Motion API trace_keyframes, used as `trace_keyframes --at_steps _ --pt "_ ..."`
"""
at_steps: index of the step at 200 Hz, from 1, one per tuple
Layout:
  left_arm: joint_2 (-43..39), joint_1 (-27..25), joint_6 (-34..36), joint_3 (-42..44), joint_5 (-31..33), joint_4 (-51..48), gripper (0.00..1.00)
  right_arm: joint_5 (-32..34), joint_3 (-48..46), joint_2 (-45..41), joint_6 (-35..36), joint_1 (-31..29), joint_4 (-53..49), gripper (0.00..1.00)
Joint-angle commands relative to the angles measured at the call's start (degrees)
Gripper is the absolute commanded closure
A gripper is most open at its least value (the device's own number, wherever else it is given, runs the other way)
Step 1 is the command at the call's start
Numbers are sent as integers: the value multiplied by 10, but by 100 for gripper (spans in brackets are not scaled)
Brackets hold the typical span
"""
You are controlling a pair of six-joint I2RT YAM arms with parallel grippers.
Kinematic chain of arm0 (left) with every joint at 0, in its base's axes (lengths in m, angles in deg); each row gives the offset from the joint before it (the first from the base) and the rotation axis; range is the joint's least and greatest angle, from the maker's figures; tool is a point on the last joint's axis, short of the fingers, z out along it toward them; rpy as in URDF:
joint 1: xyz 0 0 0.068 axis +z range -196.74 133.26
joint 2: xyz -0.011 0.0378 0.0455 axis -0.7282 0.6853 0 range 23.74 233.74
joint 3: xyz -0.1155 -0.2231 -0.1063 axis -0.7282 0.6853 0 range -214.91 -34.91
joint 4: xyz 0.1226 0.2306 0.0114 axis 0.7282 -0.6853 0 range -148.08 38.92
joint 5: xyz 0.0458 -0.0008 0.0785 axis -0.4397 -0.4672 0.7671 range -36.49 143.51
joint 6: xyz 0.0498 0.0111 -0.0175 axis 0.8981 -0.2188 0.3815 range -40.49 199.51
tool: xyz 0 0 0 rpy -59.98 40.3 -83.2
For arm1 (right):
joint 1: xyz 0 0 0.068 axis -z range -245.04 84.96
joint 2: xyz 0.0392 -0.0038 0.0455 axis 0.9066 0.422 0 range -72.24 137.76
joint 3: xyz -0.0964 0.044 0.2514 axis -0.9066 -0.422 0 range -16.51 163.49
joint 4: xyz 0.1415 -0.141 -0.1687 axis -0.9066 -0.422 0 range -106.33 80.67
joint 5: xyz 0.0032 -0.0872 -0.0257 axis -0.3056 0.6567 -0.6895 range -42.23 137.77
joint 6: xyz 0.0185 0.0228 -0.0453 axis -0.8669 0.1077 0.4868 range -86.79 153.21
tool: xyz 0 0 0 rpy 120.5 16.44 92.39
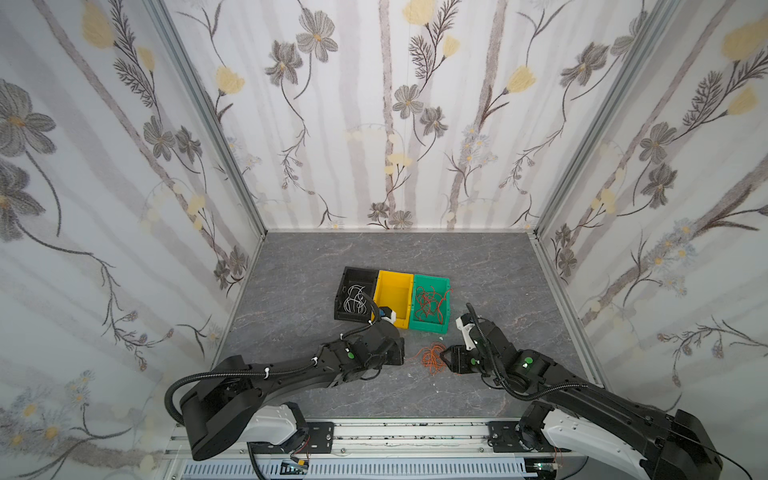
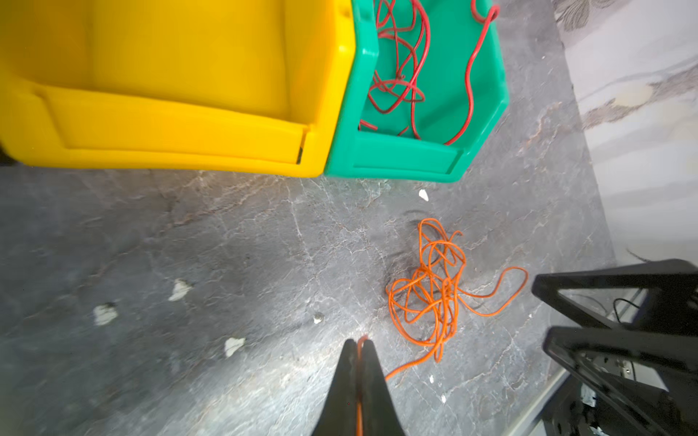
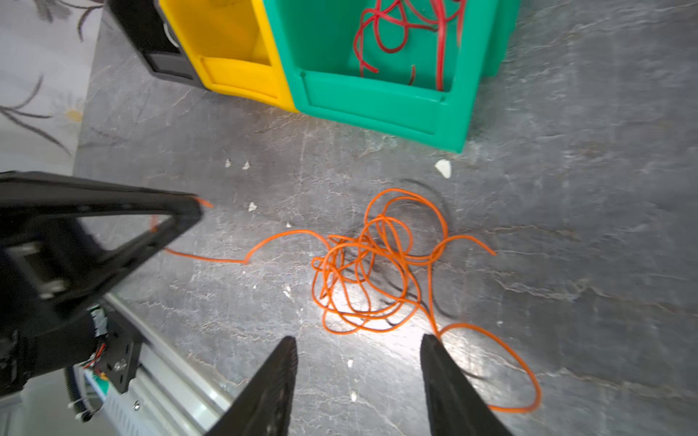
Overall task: Untangle the cables
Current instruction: 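Pull the orange wire apart with both grippers, drawing it toward the robot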
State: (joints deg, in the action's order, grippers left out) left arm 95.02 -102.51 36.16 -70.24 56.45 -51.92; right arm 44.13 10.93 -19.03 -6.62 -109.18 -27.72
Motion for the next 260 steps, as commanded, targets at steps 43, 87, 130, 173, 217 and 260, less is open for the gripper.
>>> trace_keyframes --at_steps 43,87,130,173,217,260 --pt "-156 24 31 -7 34 -115 100 36 10 92 1 18 0 36" --pt "-213 36 35 -8 47 -148 100 -16 -4 138 -14 17 68 69" --pt "-220 44 37 -6 45 -156 100 -59 -4 125 -26 13 108 61" --pt "-216 48 35 -2 38 -148 100 -120 -8 124 -37 -1 165 52" --pt "-216 51 35 0 34 -139 100 -129 -7 203 -45 -37 209 58" --pt "-226 66 36 7 42 -150 100 -90 1 185 -39 -41 180 88"
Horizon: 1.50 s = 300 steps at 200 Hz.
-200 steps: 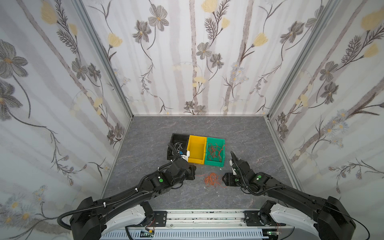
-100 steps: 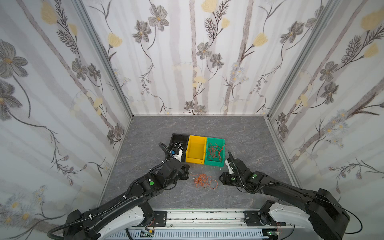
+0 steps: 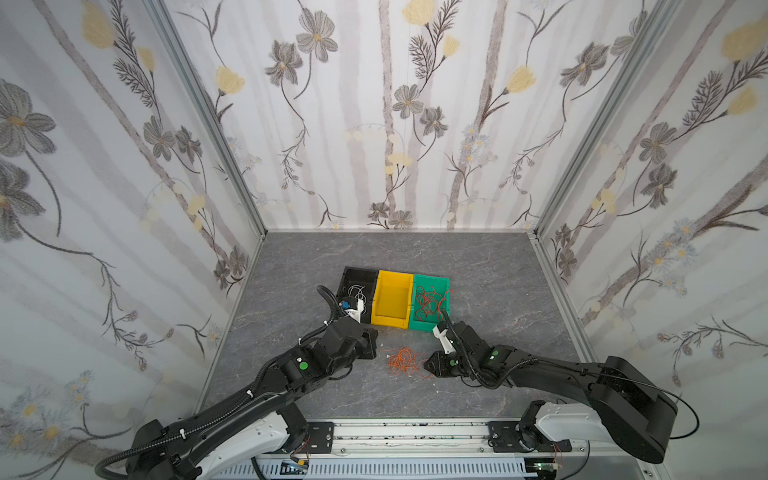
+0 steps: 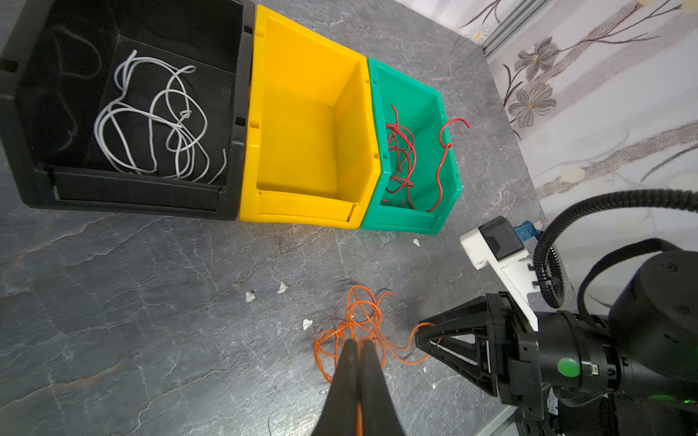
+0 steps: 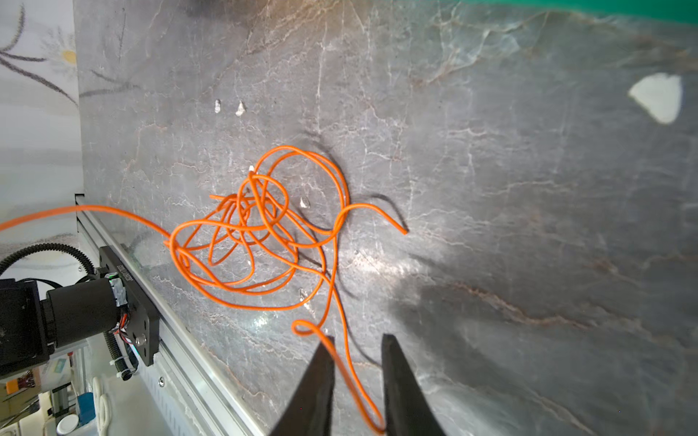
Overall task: Untangle the cables
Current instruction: 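Pull the orange wire apart with both grippers, drawing it toward the robot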
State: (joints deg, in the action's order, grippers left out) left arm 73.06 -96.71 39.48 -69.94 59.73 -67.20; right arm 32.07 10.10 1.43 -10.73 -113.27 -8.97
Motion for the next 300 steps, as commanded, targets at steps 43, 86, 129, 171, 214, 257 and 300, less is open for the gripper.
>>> trace_keyframes --at_steps 43,86,129,171,214,257,300 --pt "-31 29 9 3 38 -29 100 145 38 -113 34 0 -165 96" --pt "-46 53 14 3 41 -55 100 224 56 -211 57 2 -273 97" --pt "-47 68 14 -9 67 -102 100 237 74 -295 60 41 -346 98" --pt "-56 79 8 -17 102 -143 100 234 77 -340 57 139 -415 99" --pt "-67 91 9 -22 119 -174 100 231 69 -357 52 203 -441 100" --pt "-80 104 18 -35 140 -198 100 218 64 -342 66 208 -432 97" --pt "-89 123 30 -38 76 -163 100 83 34 -317 78 204 -345 92"
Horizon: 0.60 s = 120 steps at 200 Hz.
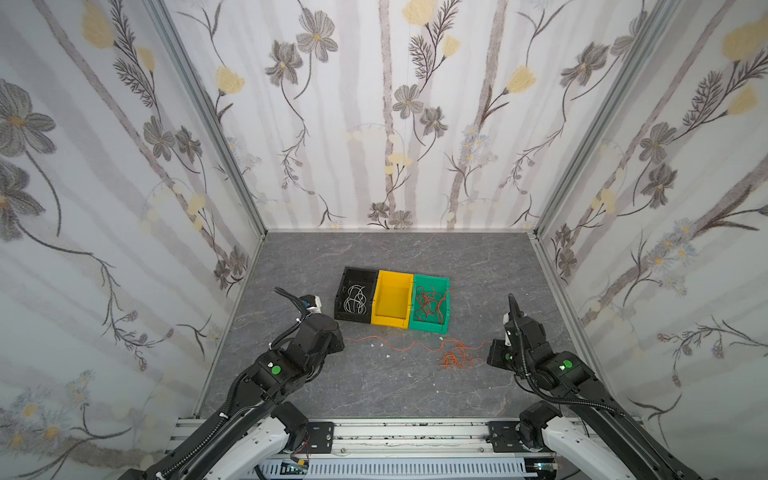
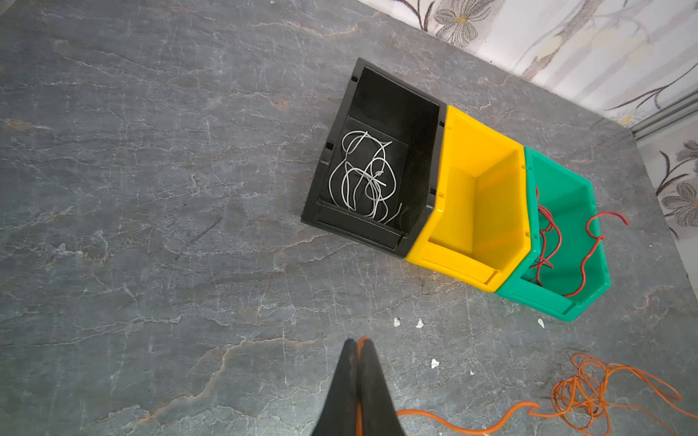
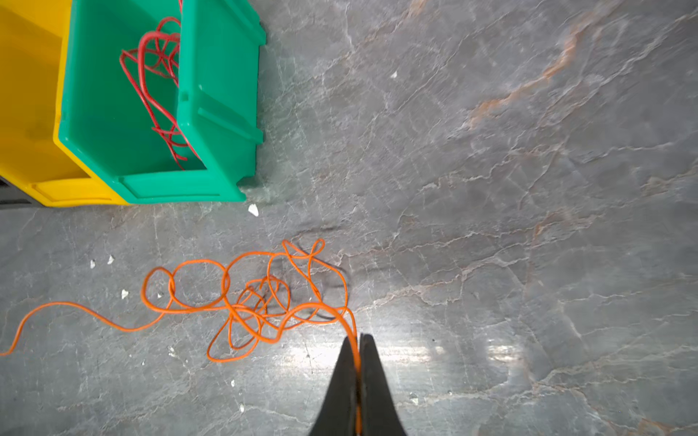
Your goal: Untangle the cables
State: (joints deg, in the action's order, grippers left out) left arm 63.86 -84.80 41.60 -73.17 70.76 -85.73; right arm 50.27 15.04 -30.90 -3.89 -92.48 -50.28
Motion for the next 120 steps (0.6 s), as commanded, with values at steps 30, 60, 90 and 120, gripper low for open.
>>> trace_keyframes --at_steps 30,60,90,120 --pt "37 4 13 -3 -106 71 100 -144 -20 38 12 -22 110 88" --pt "75 1 2 16 -140 113 100 -125 -25 72 5 -60 132 86" --pt "111 -10 2 29 -135 119 96 -112 -26 108 -7 -96 163 85" --pt "129 -13 1 33 -86 80 84 -93 -10 135 -7 -122 171 74"
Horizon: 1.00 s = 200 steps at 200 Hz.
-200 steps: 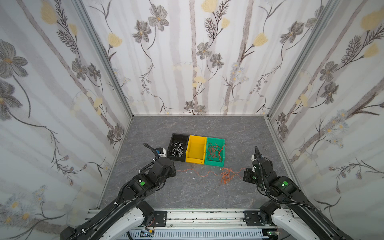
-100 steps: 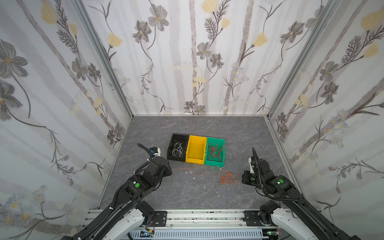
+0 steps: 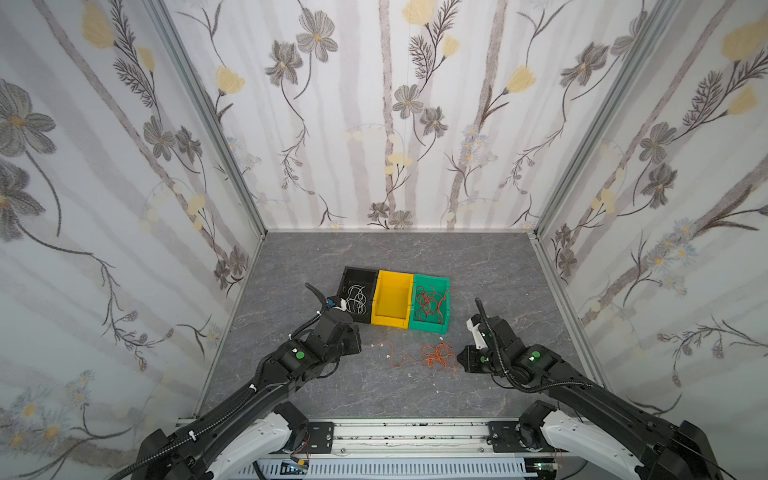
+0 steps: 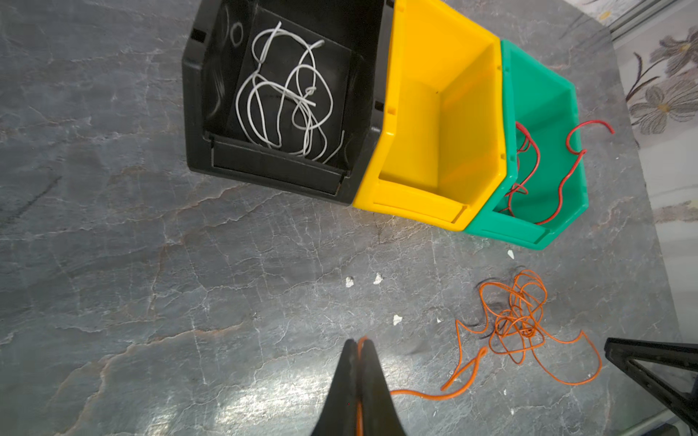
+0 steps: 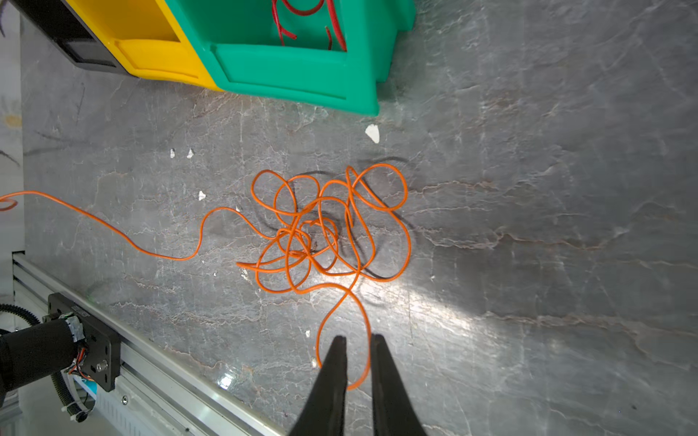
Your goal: Untangle the cables
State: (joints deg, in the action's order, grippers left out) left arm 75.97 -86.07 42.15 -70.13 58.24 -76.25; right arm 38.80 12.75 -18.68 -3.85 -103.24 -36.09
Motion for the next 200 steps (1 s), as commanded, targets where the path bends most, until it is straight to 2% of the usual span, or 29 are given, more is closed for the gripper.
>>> trace_keyframes --at_steps 1,26,40,62,89,125,159,200 --pt "8 0 -5 2 41 -17 83 23 14 13 -7 -15 29 74" --pt "5 0 -4 7 65 -40 64 39 29 24 -3 -30 28 65" --pt "4 0 -1 7 62 -43 57 41 32 27 -1 -32 31 63" --pt "4 -5 10 8 17 -13 50 41 35 33 1 -34 34 62" --pt "35 -43 12 4 -62 68 41 41 35 39 0 -36 42 62" --pt "138 -104 -10 -14 -80 143 38 41 37 43 -1 -39 49 61" --pt "222 -128 -33 -15 -86 207 37 41 37 41 -1 -41 50 61" --pt "300 -137 -35 -24 -79 224 36 34 39 50 0 -44 60 61"
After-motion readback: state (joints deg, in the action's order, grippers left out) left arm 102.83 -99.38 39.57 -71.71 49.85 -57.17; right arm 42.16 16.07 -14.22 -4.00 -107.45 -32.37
